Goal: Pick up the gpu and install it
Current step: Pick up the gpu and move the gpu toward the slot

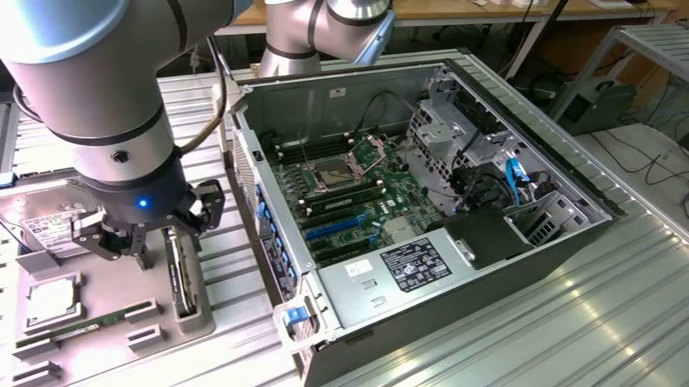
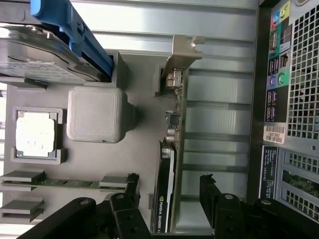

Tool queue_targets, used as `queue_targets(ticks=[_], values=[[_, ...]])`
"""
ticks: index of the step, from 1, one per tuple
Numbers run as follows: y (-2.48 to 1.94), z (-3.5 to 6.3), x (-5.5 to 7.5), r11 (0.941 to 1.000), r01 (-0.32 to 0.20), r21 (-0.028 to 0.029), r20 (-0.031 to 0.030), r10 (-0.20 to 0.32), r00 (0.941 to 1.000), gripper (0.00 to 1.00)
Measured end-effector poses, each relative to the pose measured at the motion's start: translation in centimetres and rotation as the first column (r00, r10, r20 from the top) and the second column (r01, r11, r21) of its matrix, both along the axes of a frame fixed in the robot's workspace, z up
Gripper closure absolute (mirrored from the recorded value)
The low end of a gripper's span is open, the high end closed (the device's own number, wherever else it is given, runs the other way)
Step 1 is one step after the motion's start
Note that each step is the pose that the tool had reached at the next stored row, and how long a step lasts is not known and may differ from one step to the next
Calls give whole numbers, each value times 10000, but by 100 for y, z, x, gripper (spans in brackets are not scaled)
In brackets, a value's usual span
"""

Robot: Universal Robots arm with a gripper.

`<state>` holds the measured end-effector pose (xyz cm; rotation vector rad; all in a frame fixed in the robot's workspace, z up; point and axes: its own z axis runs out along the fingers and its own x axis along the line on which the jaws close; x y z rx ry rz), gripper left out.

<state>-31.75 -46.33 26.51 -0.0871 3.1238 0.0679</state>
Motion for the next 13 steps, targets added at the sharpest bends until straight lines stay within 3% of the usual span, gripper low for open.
queue_targets(ticks=[13], values=[[0,-96,-6,9993,372,0,6,-372,9993,40]])
